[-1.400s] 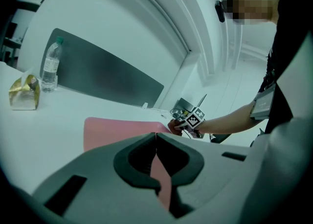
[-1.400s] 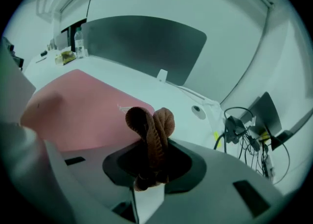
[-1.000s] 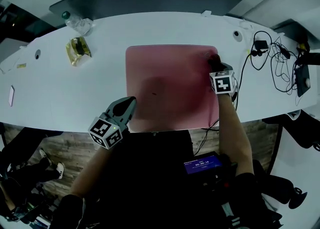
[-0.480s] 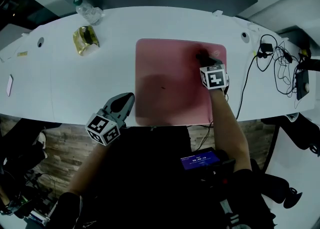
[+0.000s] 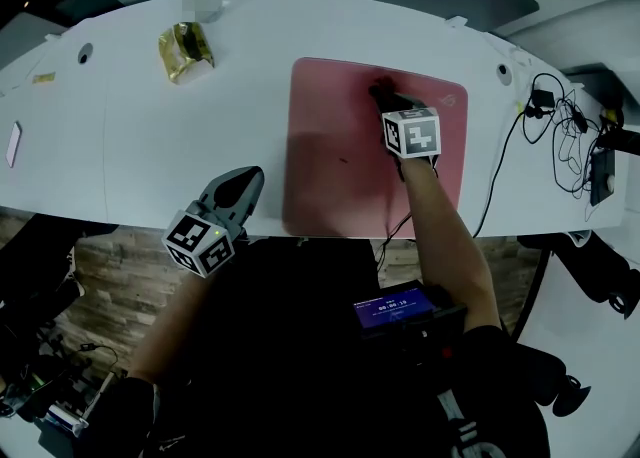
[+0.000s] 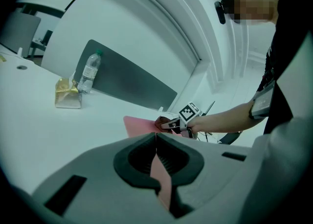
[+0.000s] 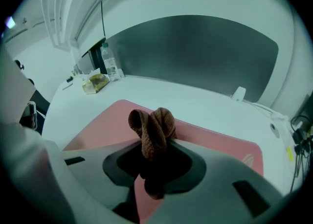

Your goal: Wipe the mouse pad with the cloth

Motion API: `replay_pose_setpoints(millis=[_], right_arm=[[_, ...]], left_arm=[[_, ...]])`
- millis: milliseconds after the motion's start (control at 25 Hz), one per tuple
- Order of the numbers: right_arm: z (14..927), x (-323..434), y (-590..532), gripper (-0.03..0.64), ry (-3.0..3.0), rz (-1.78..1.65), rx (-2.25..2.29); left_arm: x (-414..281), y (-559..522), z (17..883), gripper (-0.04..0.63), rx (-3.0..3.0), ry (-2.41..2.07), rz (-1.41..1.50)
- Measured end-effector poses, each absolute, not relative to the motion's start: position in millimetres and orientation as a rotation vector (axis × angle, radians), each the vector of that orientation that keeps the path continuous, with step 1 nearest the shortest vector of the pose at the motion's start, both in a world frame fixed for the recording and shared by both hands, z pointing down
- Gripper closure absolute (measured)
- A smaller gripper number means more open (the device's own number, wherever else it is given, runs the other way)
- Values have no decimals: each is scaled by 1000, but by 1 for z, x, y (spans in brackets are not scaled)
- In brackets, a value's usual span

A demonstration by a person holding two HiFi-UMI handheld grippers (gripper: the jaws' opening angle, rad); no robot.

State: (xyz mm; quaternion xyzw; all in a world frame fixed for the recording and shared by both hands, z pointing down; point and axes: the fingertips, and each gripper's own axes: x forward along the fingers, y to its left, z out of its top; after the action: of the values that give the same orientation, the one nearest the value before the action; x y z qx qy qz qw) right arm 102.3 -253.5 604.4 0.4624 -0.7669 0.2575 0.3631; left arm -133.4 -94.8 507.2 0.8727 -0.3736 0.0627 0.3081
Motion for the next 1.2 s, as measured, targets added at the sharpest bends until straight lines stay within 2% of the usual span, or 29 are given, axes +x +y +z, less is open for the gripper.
replay_pose_setpoints(millis=[1200], right_arm=[[599,-87,-263,502,-2205,881,1024]], left_arm=[[-200,-79,510,586,2246,-1091,110]])
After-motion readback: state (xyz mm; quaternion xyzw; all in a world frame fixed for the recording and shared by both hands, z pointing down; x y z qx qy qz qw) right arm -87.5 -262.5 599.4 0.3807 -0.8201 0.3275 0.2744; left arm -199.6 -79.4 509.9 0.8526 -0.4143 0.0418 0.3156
